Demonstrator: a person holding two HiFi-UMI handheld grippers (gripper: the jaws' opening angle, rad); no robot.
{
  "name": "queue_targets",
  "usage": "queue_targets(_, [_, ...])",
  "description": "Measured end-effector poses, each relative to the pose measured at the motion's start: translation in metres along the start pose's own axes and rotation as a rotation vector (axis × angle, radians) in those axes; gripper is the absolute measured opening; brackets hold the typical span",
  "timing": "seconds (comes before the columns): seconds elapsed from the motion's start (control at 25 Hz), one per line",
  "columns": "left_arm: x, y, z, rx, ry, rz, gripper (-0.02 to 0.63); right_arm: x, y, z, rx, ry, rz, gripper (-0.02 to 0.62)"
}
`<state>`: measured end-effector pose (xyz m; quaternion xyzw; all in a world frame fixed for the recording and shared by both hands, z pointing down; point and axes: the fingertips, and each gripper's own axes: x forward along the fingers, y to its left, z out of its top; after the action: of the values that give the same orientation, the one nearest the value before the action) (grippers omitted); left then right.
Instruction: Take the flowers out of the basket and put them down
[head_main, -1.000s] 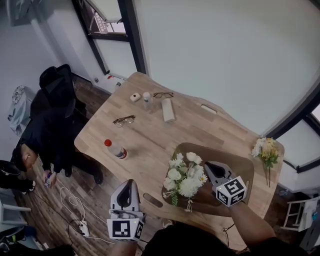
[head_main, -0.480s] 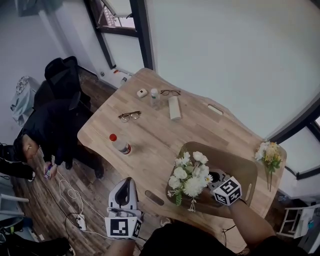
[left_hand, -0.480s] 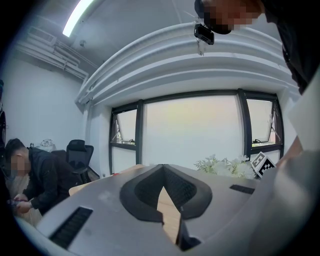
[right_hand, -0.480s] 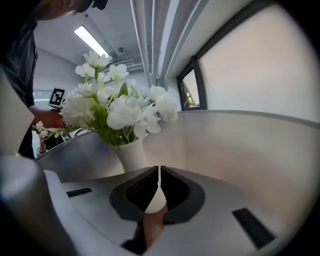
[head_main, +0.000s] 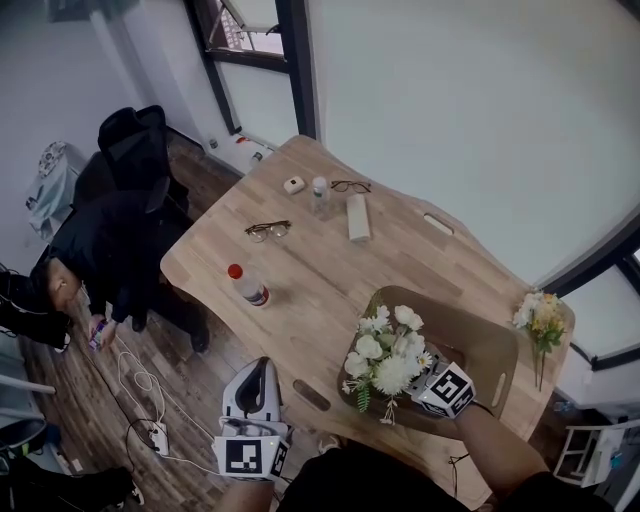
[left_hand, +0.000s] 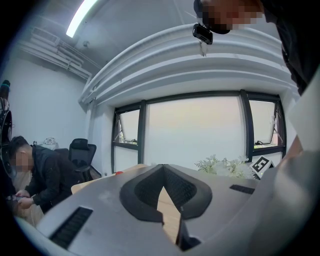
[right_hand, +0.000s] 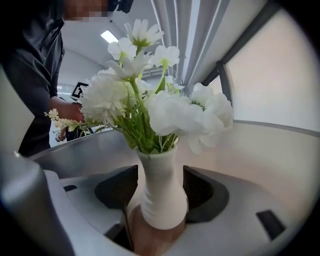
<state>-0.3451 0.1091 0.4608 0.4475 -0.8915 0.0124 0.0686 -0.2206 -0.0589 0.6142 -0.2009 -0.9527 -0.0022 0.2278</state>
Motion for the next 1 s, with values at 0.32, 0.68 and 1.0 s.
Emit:
queue_targets(0.32, [-0.008,0.008,0.004,0.009,-0.001,0.023,0.002,0.025,0.003,0.020,-0.051,-0.044,0.027,0.291])
queue_targets(0.68, [-0.012,0.017,0.012,0.028,-0.001,0.038,0.002,0.036,0.005,0.032,-0.038,-0.078,0.038,0.291])
queue_targets(1.0, [-0.004,0.009,0.019,0.028,-0.023,-0.002,0.002,0.019,-0.005,0.051,-0.015,-0.089,-0.035,0.291])
